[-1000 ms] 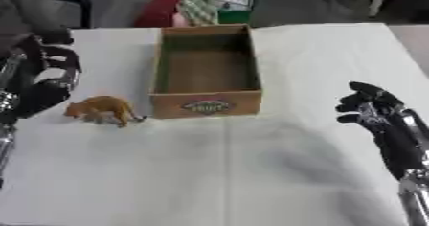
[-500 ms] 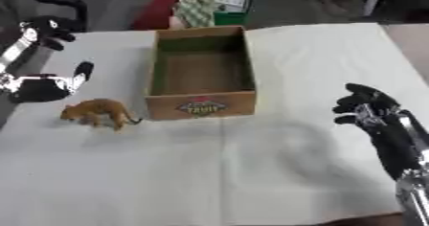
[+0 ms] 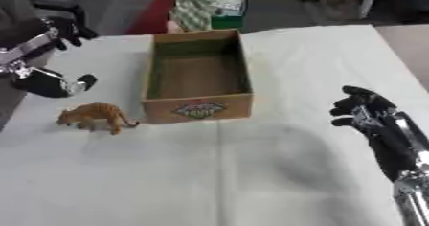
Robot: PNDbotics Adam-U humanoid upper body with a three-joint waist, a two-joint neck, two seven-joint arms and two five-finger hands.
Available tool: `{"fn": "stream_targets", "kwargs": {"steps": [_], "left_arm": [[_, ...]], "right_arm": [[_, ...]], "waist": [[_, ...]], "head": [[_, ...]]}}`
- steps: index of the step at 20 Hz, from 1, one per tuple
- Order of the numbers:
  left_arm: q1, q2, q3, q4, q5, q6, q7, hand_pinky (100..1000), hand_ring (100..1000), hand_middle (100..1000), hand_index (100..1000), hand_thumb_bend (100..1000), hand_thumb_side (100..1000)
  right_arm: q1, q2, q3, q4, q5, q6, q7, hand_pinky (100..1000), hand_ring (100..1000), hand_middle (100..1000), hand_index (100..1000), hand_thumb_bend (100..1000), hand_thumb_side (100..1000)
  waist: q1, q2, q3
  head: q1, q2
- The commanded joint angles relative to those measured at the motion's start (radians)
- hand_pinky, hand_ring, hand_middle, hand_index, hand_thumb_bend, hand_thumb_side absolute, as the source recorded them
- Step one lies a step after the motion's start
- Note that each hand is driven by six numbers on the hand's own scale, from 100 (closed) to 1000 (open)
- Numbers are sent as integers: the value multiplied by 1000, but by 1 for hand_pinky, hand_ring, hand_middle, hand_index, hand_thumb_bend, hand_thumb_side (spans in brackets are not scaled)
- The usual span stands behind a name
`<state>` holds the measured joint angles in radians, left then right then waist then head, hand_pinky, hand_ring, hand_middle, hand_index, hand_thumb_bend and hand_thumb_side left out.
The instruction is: Pick up objects on the table and place them in the box.
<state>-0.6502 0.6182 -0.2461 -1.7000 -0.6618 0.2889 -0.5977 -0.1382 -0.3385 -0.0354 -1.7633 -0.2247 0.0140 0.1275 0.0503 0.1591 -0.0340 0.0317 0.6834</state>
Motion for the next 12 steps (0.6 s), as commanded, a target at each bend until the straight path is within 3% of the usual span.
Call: {"fn": "stream_targets", "kwargs": {"steps": [1,6,12], "left_arm": [[-45,27,-25,87,-5,-10,-60,763,798,802,881,401,100],[-87,2,-52,211,-56,-47,-124,766,802,807,886,436,107],[-100,-38,-51,328,-87,-60,-121,764,802,809,887,427,110]], "right_arm": [[-3,-20,0,-11,1,-1,3,638,680,617,822,100,519],[-3,-20,1,-10,3,0,6,638,681,617,820,100,520],[-2,-20,1,-10,4,0,6,638,681,617,818,100,521]], "waist": [[-2,-17,-1],[-1,-17,-2],[-2,-17,-3]], "head": [[-4,-12],[-5,-12],[-8,-11]]}}
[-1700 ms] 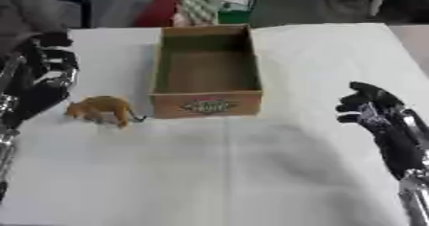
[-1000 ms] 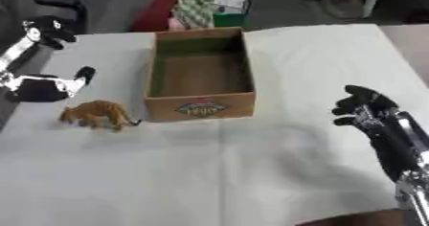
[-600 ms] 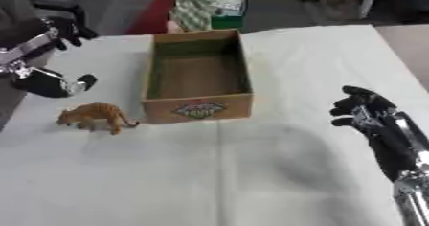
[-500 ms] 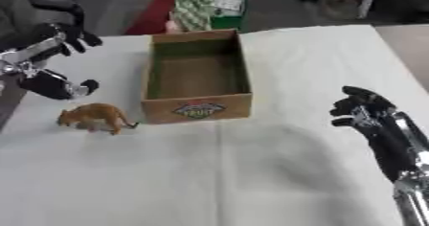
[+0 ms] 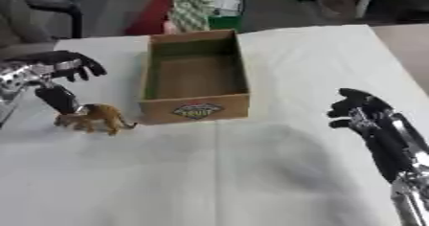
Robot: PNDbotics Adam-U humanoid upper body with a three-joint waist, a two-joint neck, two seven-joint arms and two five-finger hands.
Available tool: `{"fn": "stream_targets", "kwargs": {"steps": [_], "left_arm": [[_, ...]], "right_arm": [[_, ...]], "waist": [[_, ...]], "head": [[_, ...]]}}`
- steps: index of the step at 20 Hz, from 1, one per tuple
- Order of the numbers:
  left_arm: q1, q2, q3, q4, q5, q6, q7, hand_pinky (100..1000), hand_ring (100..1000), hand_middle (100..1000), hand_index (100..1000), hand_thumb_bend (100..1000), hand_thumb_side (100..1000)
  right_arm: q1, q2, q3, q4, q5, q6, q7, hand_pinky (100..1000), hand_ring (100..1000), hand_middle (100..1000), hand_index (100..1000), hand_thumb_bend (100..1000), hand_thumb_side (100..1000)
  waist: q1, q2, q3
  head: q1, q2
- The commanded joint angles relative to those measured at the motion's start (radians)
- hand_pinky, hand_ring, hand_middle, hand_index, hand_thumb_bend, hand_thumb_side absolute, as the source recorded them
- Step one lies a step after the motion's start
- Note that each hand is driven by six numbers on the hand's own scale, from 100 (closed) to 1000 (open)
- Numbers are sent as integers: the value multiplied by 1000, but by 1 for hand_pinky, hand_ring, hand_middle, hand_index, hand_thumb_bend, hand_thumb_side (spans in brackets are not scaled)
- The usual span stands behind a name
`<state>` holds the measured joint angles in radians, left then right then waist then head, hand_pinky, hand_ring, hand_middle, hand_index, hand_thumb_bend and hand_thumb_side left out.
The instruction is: Pick up objects on the table and place them in the box.
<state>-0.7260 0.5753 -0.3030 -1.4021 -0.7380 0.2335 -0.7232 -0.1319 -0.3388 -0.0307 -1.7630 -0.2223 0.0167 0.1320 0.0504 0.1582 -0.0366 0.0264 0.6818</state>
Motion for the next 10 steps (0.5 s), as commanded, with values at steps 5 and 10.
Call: {"fn": "stream_targets", "kwargs": {"steps": [5,10], "left_arm": [[-29,-20,2,95,-10,-13,25,763,802,809,887,425,116],[-34,-39,-1,141,-15,-22,36,762,801,808,885,424,119]], "right_arm": [[-9,-19,-3,-10,2,-3,3,638,681,617,819,100,522],[-9,-18,-3,-10,2,-3,3,638,681,617,819,100,522]], "waist": [[-4,-16,0],[-6,-15,-1]], "head": [[-2,-9],[-1,-8]]}}
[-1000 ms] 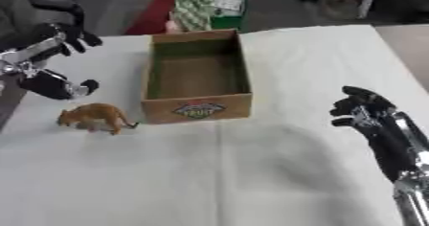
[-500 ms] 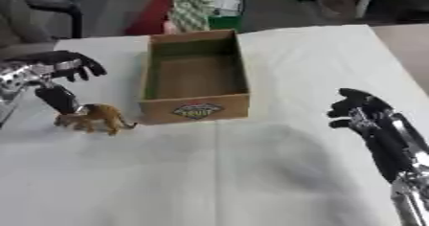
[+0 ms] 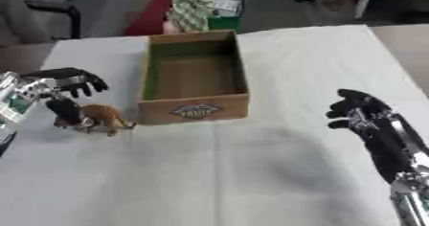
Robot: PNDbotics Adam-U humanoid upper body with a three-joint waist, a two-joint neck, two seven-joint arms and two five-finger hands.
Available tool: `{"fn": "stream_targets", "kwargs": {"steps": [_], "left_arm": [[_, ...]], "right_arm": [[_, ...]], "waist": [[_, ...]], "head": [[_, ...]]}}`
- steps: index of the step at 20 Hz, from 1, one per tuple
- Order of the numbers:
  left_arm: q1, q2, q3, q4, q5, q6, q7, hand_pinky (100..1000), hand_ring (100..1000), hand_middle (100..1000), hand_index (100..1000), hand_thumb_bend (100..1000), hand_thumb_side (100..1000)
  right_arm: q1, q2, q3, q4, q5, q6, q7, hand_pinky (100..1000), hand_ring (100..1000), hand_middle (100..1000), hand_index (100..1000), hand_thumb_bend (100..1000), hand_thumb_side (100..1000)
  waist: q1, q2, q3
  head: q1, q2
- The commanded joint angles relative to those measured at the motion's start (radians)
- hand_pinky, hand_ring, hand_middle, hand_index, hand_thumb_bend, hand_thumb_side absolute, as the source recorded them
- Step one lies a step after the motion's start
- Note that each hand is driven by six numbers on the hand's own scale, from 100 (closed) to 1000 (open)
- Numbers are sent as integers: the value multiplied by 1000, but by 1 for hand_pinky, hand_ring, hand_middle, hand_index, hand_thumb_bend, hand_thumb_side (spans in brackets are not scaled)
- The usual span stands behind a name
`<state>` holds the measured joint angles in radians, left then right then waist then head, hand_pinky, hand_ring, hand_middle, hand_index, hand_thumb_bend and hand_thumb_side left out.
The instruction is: Pick up objects on the table and place them in the box.
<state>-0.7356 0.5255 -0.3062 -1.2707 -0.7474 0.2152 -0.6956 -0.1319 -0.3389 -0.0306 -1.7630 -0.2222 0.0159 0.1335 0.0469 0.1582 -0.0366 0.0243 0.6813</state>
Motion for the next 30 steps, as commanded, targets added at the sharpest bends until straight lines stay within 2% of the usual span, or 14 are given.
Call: {"fn": "stream_targets", "kwargs": {"steps": [1,9,15,19,21,22,23,25,26,30], "left_arm": [[-25,8,1,16,-6,-7,8,762,801,808,884,425,119],[-25,-3,-17,68,-17,-33,-29,756,793,796,872,433,116],[-22,-10,-14,93,-33,-42,-25,725,737,733,819,358,114],[-20,-8,-12,94,-33,-42,-25,669,623,606,745,265,128],[-20,-7,-10,92,-36,-41,-23,643,573,550,702,195,143],[-20,-7,-9,91,-37,-40,-22,627,530,502,663,118,160],[-20,-6,-8,90,-38,-39,-21,622,516,486,648,100,166],[-20,-4,-5,84,-37,-36,-20,602,473,436,596,100,196],[-21,-2,-4,80,-40,-34,-19,578,433,385,549,100,240],[-25,6,2,54,-29,-26,-16,532,354,298,473,100,247]], "right_arm": [[-9,-18,-3,-10,2,-2,2,638,681,617,819,100,522],[-9,-18,-3,-10,2,-2,2,638,681,617,819,100,524],[-9,-18,-3,-10,1,-2,2,638,681,617,819,100,524],[-10,-18,-3,-9,1,-2,2,638,680,617,820,100,525],[-10,-18,-3,-9,1,-2,2,638,680,617,820,100,525],[-10,-18,-3,-9,1,-1,1,638,680,617,820,100,528],[-10,-18,-3,-9,1,-1,1,638,680,617,820,100,528],[-10,-18,-3,-9,1,-1,0,638,680,617,820,100,529],[-10,-18,-3,-9,1,-1,0,638,680,617,820,100,529],[-10,-18,-4,-8,0,0,0,637,680,616,820,100,530]], "waist": [[-3,-15,-1],[-2,-16,-1],[-3,-16,-1],[-3,-17,-1],[-3,-17,-1],[-3,-17,-1],[-3,-17,-1],[-3,-17,-1],[-3,-17,-1],[-2,-18,-2]], "head": [[1,-7],[0,-5],[-3,-5],[-4,-5],[-4,-6],[-5,-5],[-5,-5],[-5,-5],[-6,-5],[-7,-6]]}}
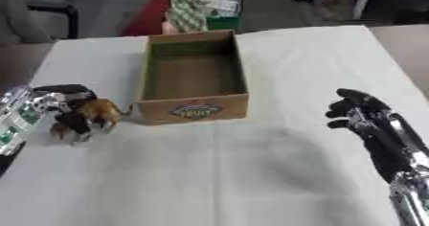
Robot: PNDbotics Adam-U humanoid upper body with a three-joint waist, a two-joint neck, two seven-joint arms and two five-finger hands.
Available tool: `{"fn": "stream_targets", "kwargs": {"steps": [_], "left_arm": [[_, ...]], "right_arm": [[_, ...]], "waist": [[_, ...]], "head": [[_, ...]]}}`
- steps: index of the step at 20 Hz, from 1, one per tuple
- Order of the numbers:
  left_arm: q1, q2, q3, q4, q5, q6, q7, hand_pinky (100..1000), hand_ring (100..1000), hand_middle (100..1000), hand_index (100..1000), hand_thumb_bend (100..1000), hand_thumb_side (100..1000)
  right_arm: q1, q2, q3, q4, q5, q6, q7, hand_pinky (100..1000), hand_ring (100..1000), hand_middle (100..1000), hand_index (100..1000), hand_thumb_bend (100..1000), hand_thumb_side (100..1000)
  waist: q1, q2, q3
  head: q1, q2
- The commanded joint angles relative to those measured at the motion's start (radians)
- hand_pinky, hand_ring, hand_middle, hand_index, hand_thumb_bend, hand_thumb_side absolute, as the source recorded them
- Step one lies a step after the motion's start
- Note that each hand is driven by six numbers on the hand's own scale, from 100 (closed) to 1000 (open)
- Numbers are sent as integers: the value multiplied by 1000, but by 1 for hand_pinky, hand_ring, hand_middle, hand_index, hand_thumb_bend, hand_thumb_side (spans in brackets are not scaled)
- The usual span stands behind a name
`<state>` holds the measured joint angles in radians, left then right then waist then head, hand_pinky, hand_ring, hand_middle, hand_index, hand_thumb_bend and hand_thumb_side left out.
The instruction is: Pick up objects on the table and place them in the box.
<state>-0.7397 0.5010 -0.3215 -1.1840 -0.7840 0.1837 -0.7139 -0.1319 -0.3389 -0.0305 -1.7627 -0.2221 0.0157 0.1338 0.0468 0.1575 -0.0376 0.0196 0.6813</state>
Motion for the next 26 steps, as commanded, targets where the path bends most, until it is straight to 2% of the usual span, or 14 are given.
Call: {"fn": "stream_targets", "kwargs": {"steps": [1,14,15,16,17,22,26], "left_arm": [[-24,34,19,-40,11,6,-1,529,349,292,468,100,248],[-125,71,24,-146,-8,-11,-64,537,349,290,470,100,249],[-148,64,22,-144,-15,-14,-67,537,351,292,472,100,248],[-166,56,21,-140,-24,-17,-69,539,353,294,474,100,322],[-186,44,19,-135,-37,-22,-68,540,354,294,475,100,243],[-280,-38,8,-66,-122,-55,-61,543,358,297,478,100,232],[-326,-123,19,11,-190,-71,-10,542,356,296,477,100,231]], "right_arm": [[-9,-18,-4,-9,0,0,-1,637,680,616,820,100,530],[-3,-21,-2,-6,3,1,0,637,680,616,819,100,533],[-4,-21,-1,-6,3,2,2,637,680,616,819,100,534],[-4,-21,1,-6,3,2,3,637,680,616,819,100,534],[-4,-22,2,-6,4,2,5,637,680,616,820,100,534],[-6,-23,7,-6,5,3,9,637,680,616,820,100,535],[-12,-21,13,-7,7,3,15,636,680,616,820,100,536]], "waist": [[-2,-17,-1],[4,-23,-2],[5,-23,-4],[6,-23,-5],[6,-23,-7],[7,-20,-20],[7,-15,-38]], "head": [[-3,-6],[-9,-9],[-9,-12],[-9,-14],[-7,-17],[5,-28],[17,-36]]}}
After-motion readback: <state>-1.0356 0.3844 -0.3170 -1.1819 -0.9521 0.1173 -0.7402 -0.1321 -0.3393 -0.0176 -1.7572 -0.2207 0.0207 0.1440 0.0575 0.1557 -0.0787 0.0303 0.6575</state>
